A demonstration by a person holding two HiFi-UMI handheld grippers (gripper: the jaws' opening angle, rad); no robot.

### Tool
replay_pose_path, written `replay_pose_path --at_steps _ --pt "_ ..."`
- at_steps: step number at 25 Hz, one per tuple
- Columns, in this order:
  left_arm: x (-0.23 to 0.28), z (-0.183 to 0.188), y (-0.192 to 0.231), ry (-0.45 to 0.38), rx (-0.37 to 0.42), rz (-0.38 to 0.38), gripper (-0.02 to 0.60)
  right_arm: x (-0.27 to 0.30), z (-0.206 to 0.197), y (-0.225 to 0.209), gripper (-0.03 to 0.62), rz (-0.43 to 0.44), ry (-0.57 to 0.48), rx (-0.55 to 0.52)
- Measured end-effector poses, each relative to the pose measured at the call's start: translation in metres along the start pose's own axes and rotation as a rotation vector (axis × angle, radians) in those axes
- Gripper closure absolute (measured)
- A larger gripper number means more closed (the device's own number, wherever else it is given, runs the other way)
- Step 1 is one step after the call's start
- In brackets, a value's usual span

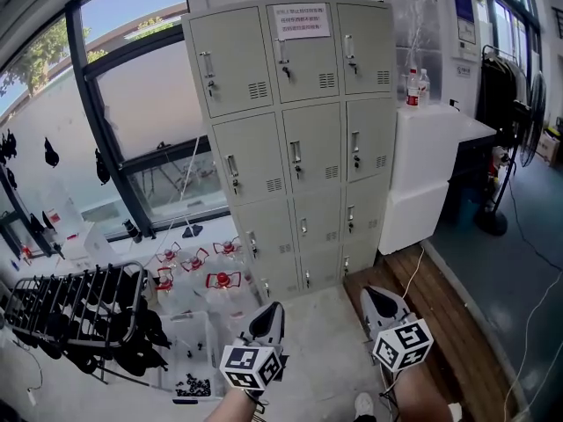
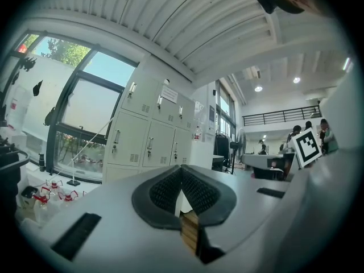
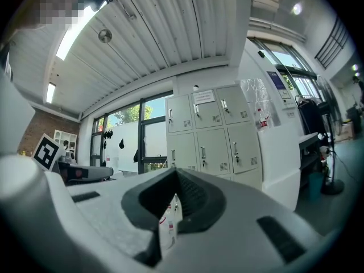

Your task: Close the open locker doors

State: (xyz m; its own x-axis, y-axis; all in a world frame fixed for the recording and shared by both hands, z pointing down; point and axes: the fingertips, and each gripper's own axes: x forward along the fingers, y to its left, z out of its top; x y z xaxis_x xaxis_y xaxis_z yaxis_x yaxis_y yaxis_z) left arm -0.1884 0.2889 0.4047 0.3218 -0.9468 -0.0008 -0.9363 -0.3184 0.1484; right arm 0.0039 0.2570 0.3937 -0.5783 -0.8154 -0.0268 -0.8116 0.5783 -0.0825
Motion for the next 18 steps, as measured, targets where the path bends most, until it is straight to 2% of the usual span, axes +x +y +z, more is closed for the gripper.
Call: replay_pose_path --at_steps 18 --pt "0.0015 -0.0087 0.0064 -0.001 -0.023 -0.004 0.578 0.0018 -0.0051 0.0024 0.594 -0.007 0.015 -0.014"
